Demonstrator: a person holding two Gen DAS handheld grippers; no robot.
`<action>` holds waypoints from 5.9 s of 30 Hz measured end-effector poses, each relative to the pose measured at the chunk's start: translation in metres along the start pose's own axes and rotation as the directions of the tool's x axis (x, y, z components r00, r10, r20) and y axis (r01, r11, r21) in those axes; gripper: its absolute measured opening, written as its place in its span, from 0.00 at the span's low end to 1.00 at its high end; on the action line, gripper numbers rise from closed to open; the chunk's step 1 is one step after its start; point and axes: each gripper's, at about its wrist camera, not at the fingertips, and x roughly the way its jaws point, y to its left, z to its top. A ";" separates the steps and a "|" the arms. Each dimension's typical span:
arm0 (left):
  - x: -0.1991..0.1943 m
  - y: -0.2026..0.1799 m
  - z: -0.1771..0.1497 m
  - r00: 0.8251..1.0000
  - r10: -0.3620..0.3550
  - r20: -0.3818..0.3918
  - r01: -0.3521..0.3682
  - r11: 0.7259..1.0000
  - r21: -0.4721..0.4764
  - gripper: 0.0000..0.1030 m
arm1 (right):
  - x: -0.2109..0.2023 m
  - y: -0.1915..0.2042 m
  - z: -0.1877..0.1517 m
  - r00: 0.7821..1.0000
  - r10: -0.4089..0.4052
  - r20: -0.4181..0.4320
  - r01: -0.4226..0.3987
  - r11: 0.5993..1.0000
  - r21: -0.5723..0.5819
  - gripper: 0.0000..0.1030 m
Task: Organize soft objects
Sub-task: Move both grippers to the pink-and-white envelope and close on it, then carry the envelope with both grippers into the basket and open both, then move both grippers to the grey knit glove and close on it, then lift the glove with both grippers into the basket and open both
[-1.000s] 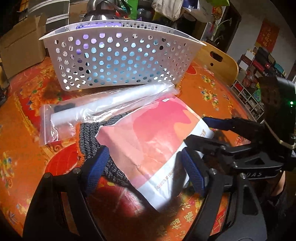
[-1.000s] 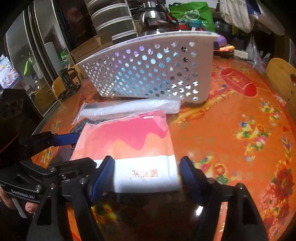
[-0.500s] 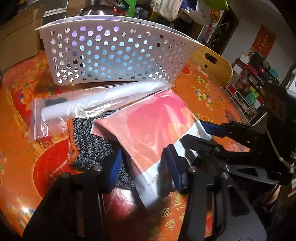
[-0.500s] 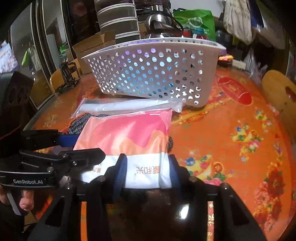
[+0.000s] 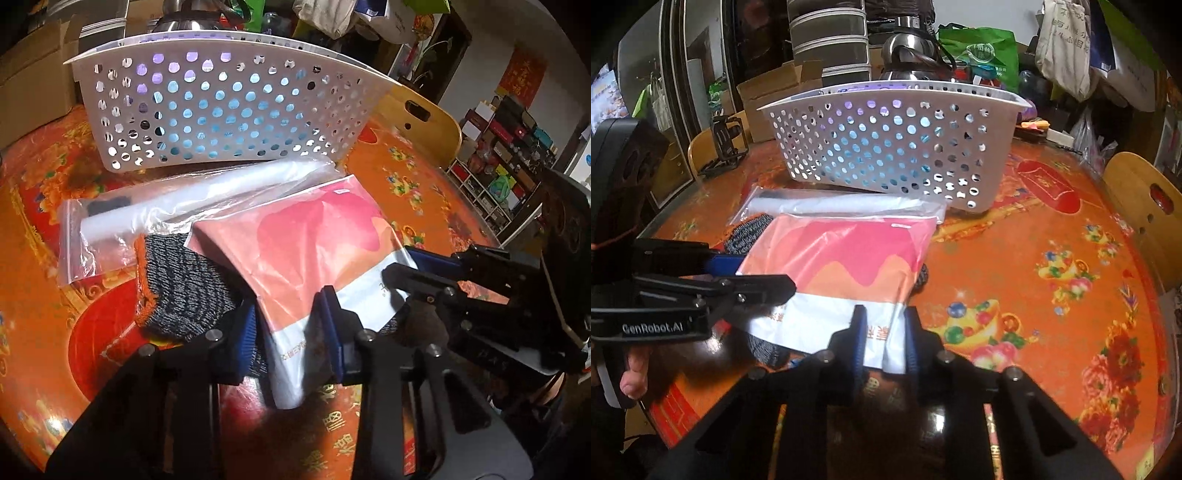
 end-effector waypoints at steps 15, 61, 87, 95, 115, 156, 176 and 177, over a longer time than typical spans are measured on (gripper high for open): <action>-0.051 -0.013 -0.002 0.987 0.030 0.157 -0.045 0.995 0.090 0.17 | -0.031 0.012 -0.001 0.993 0.019 0.115 -0.019 1.000 0.001 0.06; -0.078 0.021 0.240 0.954 0.107 0.280 -0.142 0.984 0.108 0.17 | -0.018 -0.027 0.214 0.971 -0.024 0.238 0.029 0.999 -0.016 0.06; -0.028 0.059 0.209 0.947 0.252 0.201 -0.267 0.962 0.052 0.75 | 0.019 -0.048 0.185 0.983 -0.075 0.169 0.066 0.996 0.058 0.64; -0.069 0.047 0.165 0.939 0.299 0.169 -0.303 0.953 -0.001 0.76 | -0.007 -0.047 0.153 0.985 -0.054 0.166 0.038 0.995 0.096 0.69; -0.030 0.046 0.004 0.982 0.190 -0.019 -0.191 0.978 -0.081 0.79 | 0.012 -0.005 -0.001 0.999 0.017 -0.047 -0.011 0.993 0.115 0.76; -0.085 0.018 -0.012 0.970 0.099 0.224 -0.093 0.995 -0.037 0.24 | -0.042 0.015 0.018 0.989 0.079 0.127 -0.088 0.994 0.067 0.13; -0.165 -0.008 0.093 0.928 0.087 0.363 -0.096 0.995 0.006 0.24 | -0.108 0.000 0.121 0.954 0.062 0.292 -0.071 0.997 0.020 0.13; -0.168 -0.009 0.104 0.925 0.089 0.369 -0.098 0.995 0.006 0.24 | -0.109 -0.003 0.129 0.953 0.060 0.299 -0.069 0.997 0.021 0.13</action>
